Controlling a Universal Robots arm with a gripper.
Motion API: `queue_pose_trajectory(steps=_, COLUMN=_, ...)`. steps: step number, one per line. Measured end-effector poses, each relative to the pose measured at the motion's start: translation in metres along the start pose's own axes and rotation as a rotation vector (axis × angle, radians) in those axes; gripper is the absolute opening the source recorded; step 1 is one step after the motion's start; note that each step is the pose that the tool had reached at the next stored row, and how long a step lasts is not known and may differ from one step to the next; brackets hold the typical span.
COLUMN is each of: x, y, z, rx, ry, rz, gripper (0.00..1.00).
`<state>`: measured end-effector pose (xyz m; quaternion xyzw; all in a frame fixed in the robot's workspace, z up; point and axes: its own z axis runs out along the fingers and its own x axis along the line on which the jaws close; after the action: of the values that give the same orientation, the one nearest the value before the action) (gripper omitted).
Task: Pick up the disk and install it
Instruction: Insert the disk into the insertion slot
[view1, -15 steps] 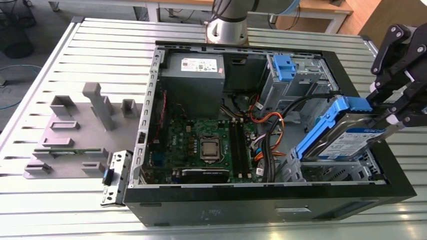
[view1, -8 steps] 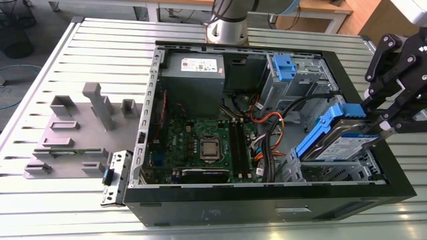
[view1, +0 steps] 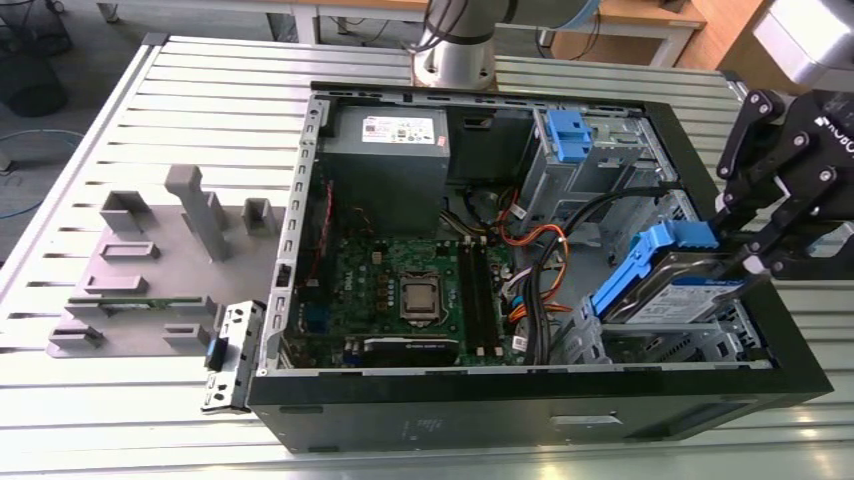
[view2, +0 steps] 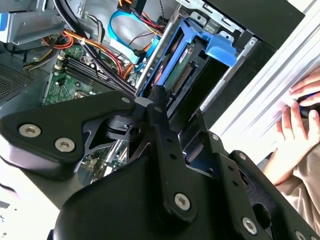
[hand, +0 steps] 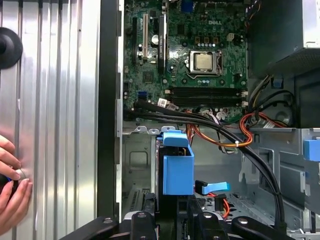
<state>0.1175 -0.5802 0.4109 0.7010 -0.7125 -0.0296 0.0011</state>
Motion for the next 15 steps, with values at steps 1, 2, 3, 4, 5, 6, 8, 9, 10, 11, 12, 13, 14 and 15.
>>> queue_pose_trajectory(steps=1, x=0.0001, y=-0.0001, z=0.0018, rx=0.0, ry=0.0002, rz=0.0, gripper=0.35)
queue_pose_trajectory(steps=2, x=0.0001, y=-0.0002, z=0.0035, rx=0.0, ry=0.0005, rz=0.0, gripper=0.35)
queue_pose_trajectory(steps=3, x=0.0002, y=-0.0002, z=0.0055, rx=0.0, ry=0.0007, rz=0.0, gripper=0.35)
queue_pose_trajectory(steps=4, x=0.0003, y=-0.0003, z=0.0073, rx=0.0, ry=0.0009, rz=0.0, gripper=0.35)
queue_pose_trajectory(steps=5, x=0.0003, y=-0.0004, z=0.009, rx=0.0, ry=0.0011, rz=0.0, gripper=0.35)
queue_pose_trajectory(steps=6, x=0.0004, y=-0.0005, z=0.0109, rx=0.0, ry=0.0012, rz=0.0, gripper=0.35)
queue_pose_trajectory(steps=8, x=0.0006, y=-0.0006, z=0.0145, rx=0.0, ry=0.0017, rz=0.0, gripper=0.35)
queue_pose_trajectory(steps=9, x=0.0006, y=-0.0007, z=0.0163, rx=0.0, ry=0.0018, rz=0.0, gripper=0.35)
queue_pose_trajectory(steps=10, x=0.0007, y=-0.0008, z=0.0181, rx=0.0001, ry=0.0021, rz=0.0, gripper=0.35)
queue_pose_trajectory(steps=11, x=0.0008, y=-0.0009, z=0.0199, rx=0.0, ry=0.0023, rz=0.0, gripper=0.35)
queue_pose_trajectory(steps=12, x=0.0009, y=-0.001, z=0.0218, rx=0.0001, ry=0.0024, rz=0.0, gripper=0.35)
queue_pose_trajectory(steps=13, x=0.0009, y=-0.001, z=0.0236, rx=0.0, ry=0.0026, rz=0.0, gripper=0.35)
queue_pose_trajectory(steps=14, x=0.001, y=-0.0011, z=0.0255, rx=0.0, ry=0.0026, rz=0.0, gripper=0.35)
queue_pose_trajectory(steps=15, x=0.0011, y=-0.0012, z=0.0273, rx=0.0, ry=0.0027, rz=0.0, gripper=0.35)
